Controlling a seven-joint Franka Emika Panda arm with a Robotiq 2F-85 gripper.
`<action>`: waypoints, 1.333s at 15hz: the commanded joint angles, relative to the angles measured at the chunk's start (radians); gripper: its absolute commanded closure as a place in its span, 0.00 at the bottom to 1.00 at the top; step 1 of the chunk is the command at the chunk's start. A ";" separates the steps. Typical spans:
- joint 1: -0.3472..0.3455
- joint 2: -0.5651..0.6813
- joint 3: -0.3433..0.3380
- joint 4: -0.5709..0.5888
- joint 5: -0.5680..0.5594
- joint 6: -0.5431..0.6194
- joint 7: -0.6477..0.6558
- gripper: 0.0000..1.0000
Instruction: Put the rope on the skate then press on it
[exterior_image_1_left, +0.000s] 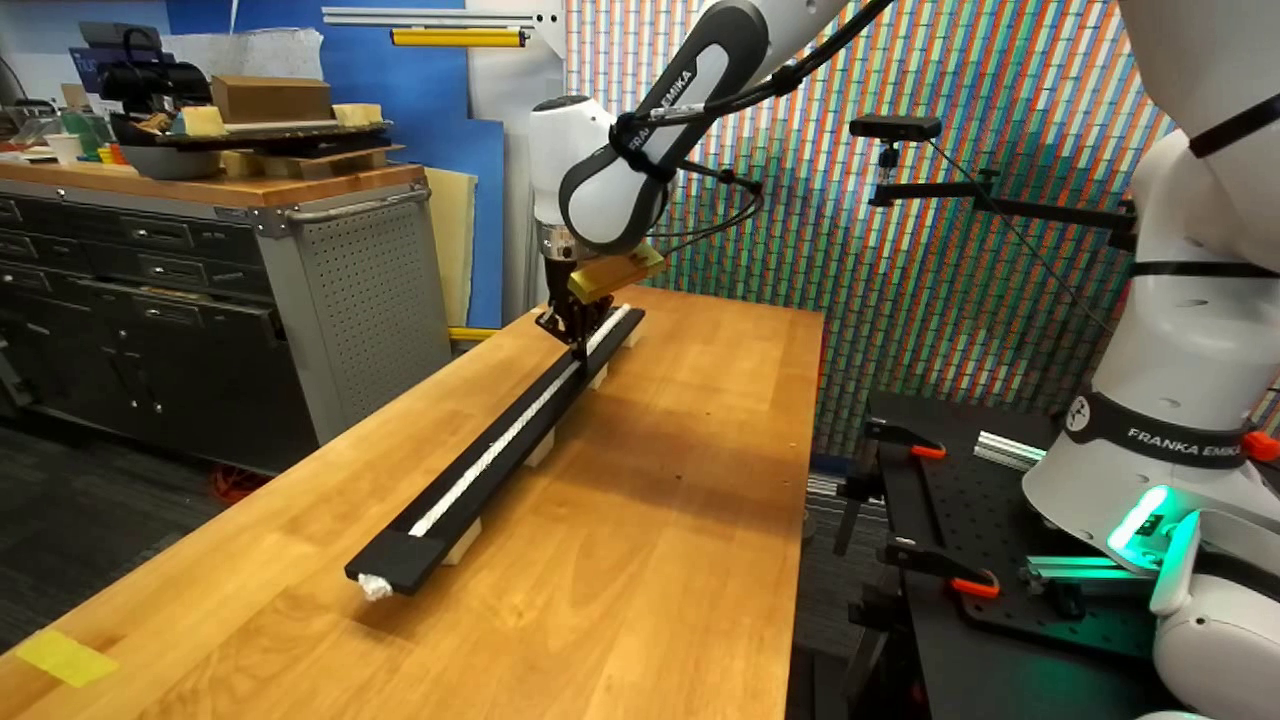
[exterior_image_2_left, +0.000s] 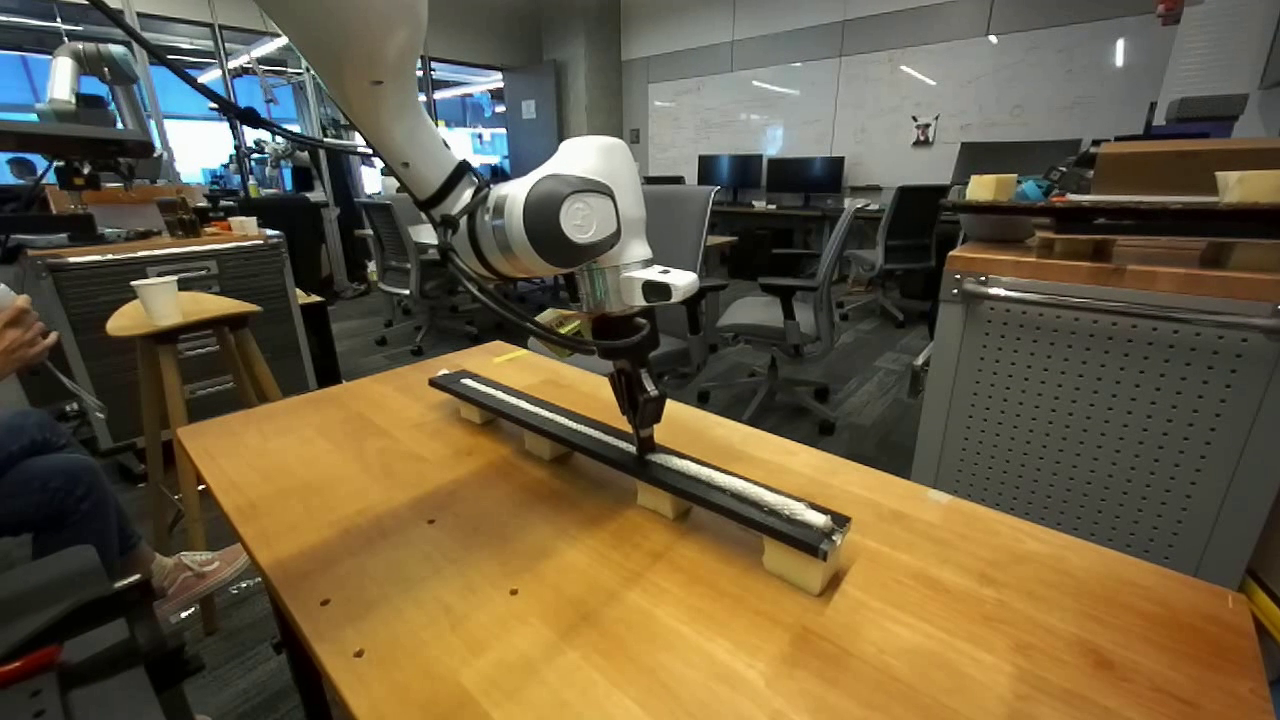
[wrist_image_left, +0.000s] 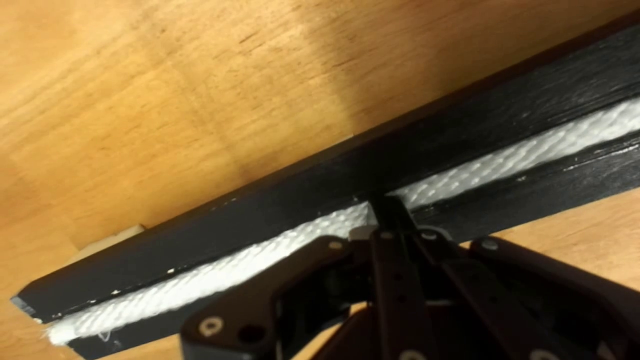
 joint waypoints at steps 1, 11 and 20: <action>-0.003 -0.022 -0.019 -0.024 -0.006 0.038 -0.001 1.00; 0.002 -0.043 -0.066 -0.052 -0.011 0.091 0.008 1.00; -0.036 0.061 -0.030 0.039 0.033 0.034 -0.021 1.00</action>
